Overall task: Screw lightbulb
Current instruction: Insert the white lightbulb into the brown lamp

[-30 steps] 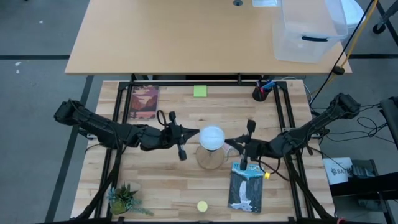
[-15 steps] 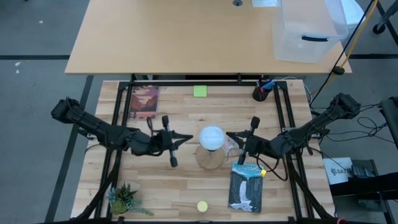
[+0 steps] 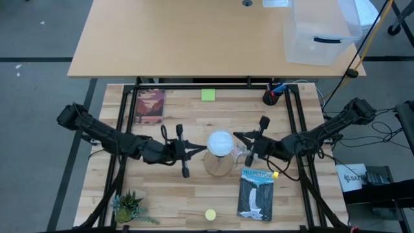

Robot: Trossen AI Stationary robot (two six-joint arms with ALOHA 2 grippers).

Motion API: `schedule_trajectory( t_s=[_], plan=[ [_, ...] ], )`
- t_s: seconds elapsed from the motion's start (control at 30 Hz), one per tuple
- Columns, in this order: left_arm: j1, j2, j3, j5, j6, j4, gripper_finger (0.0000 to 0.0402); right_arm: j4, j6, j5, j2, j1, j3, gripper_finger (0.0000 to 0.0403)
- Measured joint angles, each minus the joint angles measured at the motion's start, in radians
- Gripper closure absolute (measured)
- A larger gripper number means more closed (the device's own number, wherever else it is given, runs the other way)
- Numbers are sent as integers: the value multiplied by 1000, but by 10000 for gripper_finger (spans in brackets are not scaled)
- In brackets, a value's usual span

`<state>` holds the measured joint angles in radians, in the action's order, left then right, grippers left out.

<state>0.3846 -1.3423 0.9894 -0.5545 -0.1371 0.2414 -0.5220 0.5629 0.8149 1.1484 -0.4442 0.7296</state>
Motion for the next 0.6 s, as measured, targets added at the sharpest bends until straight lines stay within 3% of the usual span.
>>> schedule_trajectory(
  t_s=[0.6],
  plan=[
    [-63,1,0,47,23,0,402,28,-29,-45,-2,-2,1,403]
  ],
)
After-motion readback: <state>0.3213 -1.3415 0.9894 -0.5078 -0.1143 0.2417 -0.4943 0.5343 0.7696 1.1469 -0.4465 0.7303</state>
